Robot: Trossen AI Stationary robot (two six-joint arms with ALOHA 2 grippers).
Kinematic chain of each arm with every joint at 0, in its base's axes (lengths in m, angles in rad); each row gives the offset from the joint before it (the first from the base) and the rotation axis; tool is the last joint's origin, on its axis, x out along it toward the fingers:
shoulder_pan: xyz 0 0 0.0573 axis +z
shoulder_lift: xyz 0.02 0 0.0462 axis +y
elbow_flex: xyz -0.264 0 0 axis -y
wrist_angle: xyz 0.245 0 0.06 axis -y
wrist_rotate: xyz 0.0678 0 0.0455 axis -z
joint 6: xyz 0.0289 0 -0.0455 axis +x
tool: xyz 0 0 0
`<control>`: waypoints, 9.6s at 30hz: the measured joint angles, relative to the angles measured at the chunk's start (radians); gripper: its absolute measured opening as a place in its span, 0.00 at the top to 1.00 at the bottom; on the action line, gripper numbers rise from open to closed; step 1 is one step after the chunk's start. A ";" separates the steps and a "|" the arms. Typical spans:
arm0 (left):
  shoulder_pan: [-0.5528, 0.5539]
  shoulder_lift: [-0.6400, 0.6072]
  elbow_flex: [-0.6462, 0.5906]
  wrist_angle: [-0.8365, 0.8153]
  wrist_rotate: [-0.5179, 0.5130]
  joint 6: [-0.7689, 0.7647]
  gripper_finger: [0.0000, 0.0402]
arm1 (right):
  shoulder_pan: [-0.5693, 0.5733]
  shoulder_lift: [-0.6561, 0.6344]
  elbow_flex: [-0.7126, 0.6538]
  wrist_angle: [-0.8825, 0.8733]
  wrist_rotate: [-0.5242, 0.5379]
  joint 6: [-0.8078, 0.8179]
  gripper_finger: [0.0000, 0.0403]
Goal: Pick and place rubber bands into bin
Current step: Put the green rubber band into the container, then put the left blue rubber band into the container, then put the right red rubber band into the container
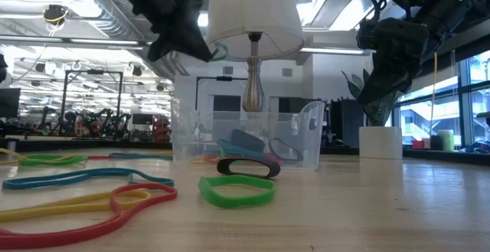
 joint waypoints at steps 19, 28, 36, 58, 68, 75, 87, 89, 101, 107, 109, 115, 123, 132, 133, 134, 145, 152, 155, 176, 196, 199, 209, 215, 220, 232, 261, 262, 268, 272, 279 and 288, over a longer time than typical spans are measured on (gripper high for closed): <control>-0.114 0.477 0.415 -0.371 0.024 0.316 0.99 | 0.000 0.000 0.000 0.031 0.000 0.008 0.96; -0.121 0.592 0.491 -0.388 0.113 0.382 0.88 | 0.000 0.000 0.000 0.033 0.000 0.037 0.96; -0.120 0.583 0.491 -0.432 0.109 0.372 0.70 | 0.000 0.000 0.000 0.033 0.000 0.058 0.96; -0.130 0.268 0.409 -0.464 0.102 0.411 0.98 | 0.000 0.000 0.000 0.056 0.002 0.095 0.98; -0.129 0.022 0.057 -0.303 0.134 0.295 1.00 | 0.146 0.001 0.088 -0.015 0.091 0.228 1.00; -0.219 -0.102 -0.052 -0.372 0.132 0.160 1.00 | 0.254 0.092 0.250 -0.203 0.194 0.431 1.00; -0.570 -0.087 -0.052 -0.600 0.056 -0.087 1.00 | 0.282 0.293 0.318 -0.351 0.028 0.464 1.00; -0.622 -0.084 -0.051 -0.598 0.055 -0.148 1.00 | 0.304 0.282 0.281 -0.296 0.027 0.441 1.00; -0.871 0.028 0.017 -0.595 -0.011 -0.465 0.99 | 0.399 0.053 0.077 -0.101 0.028 0.338 0.99; -0.880 0.171 0.020 -0.537 0.091 -0.471 0.92 | 0.429 -0.083 0.008 -0.071 0.026 0.330 0.99; -0.881 0.215 0.020 -0.503 0.094 -0.484 0.86 | 0.437 -0.122 -0.010 -0.056 0.026 0.313 0.99; -0.881 0.325 0.020 -0.403 0.104 -0.559 0.68 | 0.442 -0.199 -0.026 -0.066 0.026 0.262 0.99; -0.880 0.458 0.026 -0.411 0.199 -0.672 0.58 | 0.442 -0.233 -0.026 -0.072 0.026 0.202 0.99; -0.834 0.490 0.149 -0.482 0.215 -0.679 0.97 | 0.442 -0.232 -0.026 -0.073 0.025 0.163 0.99; -0.819 0.485 0.185 -0.513 0.205 -0.648 0.98 | 0.442 -0.232 -0.026 -0.071 0.025 0.163 0.99; -0.803 0.480 0.217 -0.536 0.198 -0.610 0.99 | 0.442 -0.232 -0.026 -0.068 0.025 0.163 0.99; -0.606 0.481 0.653 -0.870 -0.113 -0.175 1.00 | 0.441 -0.231 -0.026 -0.058 0.026 0.163 0.99; -0.347 0.499 0.771 -0.768 -0.176 0.246 1.00 | 0.441 -0.231 -0.026 -0.044 0.028 0.169 0.99; -0.243 0.539 0.771 -0.683 -0.099 0.383 1.00 | 0.441 -0.231 -0.026 -0.042 0.028 0.191 0.99; -0.086 0.764 0.771 -0.592 0.170 0.573 0.81 | 0.440 -0.231 -0.026 -0.042 0.089 0.271 0.99; -0.147 0.399 0.691 -0.646 0.211 0.461 0.99 | 0.482 -0.213 -0.016 -0.028 0.089 0.337 1.00; -0.172 0.280 0.546 -0.552 0.165 0.422 0.99 | 0.516 -0.194 0.009 -0.028 0.089 0.365 1.00; -0.220 -0.145 0.014 -0.161 0.048 0.330 1.00 | 0.612 0.049 0.188 -0.317 0.027 0.638 1.00; -0.222 -0.343 -0.185 -0.143 0.046 0.239 1.00 | 0.657 0.300 0.418 -0.616 -0.154 0.879 1.00; -0.254 -0.464 -0.280 -0.138 0.057 0.204 1.00 | 0.705 0.459 0.515 -0.674 -0.328 1.004 0.97; -0.305 -0.547 -0.307 -0.134 0.056 0.256 1.00 | 0.860 0.620 0.527 -0.588 -0.445 1.419 0.78; -0.305 -0.547 -0.307 -0.134 0.083 0.281 0.99 | 0.924 0.817 0.528 -0.446 -0.447 1.529 0.96; -0.305 -0.547 -0.307 -0.134 0.085 0.282 0.99 | 0.924 0.817 0.528 -0.446 -0.447 1.530 0.98; -0.305 -0.547 -0.307 -0.134 0.085 0.282 0.99 | 0.924 0.796 0.597 -0.533 -0.433 1.558 0.99; -0.305 -0.547 -0.307 -0.134 0.085 0.284 1.00 | 0.924 0.795 0.734 -0.725 -0.405 1.554 0.99; -0.305 -0.547 -0.307 -0.133 0.085 0.285 0.99 | 0.914 0.794 1.007 -1.028 -0.237 1.554 1.00; -0.305 -0.547 -0.307 -0.132 0.085 0.284 1.00 | 0.744 0.793 1.219 -1.212 0.096 1.316 1.00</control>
